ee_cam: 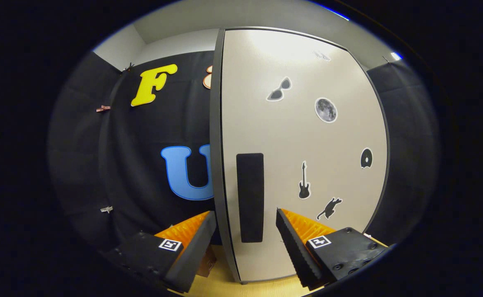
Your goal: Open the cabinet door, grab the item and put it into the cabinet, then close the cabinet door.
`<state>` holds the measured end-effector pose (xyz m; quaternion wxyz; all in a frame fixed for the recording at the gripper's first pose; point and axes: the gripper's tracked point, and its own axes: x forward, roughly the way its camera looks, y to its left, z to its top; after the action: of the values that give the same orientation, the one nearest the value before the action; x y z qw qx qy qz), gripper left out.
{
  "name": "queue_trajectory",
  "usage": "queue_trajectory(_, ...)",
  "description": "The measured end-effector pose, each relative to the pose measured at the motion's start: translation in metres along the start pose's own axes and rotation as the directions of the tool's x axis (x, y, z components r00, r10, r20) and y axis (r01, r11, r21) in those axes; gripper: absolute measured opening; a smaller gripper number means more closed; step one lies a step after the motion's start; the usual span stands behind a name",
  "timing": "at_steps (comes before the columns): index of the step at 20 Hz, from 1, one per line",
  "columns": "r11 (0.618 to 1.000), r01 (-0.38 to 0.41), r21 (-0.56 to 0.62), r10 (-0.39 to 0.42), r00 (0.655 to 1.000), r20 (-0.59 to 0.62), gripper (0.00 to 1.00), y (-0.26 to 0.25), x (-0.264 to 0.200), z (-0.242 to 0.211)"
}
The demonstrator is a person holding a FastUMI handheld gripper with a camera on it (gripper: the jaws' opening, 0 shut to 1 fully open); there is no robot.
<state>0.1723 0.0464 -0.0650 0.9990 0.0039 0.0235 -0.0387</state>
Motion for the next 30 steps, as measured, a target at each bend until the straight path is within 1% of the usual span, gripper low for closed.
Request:
queue_trajectory(1,1.0,0.009,-0.01,-0.009,1.0,-0.011,0.92,-0.002,0.004,-0.004)
queue_trajectory(2,1.0,0.015,-0.016,-0.016,1.0,-0.019,0.86,-0.004,0.008,-0.008)
queue_trajectory(5,0.999,0.034,-0.023,-0.034,0.999,-0.026,0.85,-0.006,0.019,-0.012)
queue_trajectory(7,0.999,0.04,-0.022,-0.041,0.999,-0.022,0.48,-0.005,0.025,-0.013)
queue_trajectory(8,0.999,0.041,-0.023,-0.041,0.999,-0.027,0.44,-0.004,0.026,-0.015)
queue_trajectory(9,0.998,0.059,-0.031,-0.06,0.997,-0.046,0.45,-0.01,0.028,-0.022)
queue_trajectory(10,0.998,0.046,-0.031,-0.047,0.998,-0.031,0.4,-0.008,0.04,-0.024)
queue_trajectory(11,0.999,0.043,-0.032,-0.044,0.998,-0.04,0.35,-0.008,0.027,-0.018)
queue_trajectory(12,0.999,0.037,-0.032,-0.038,0.998,-0.042,0.35,-0.009,0.027,-0.017)
queue_trajectory(13,0.999,0.034,-0.03,-0.035,0.998,-0.044,0.24,-0.008,0.026,-0.018)
queue_trajectory(19,0.997,0.02,-0.072,-0.025,0.997,-0.067,0.24,-0.011,0.012,-0.02)
queue_trajectory(24,0.999,-0.011,-0.052,0.008,0.998,-0.065,0.24,-0.013,-0.018,-0.013)
queue_trajectory(30,0.999,-0.039,-0.027,0.037,0.996,-0.076,0.24,-0.029,-0.046,-0.011)
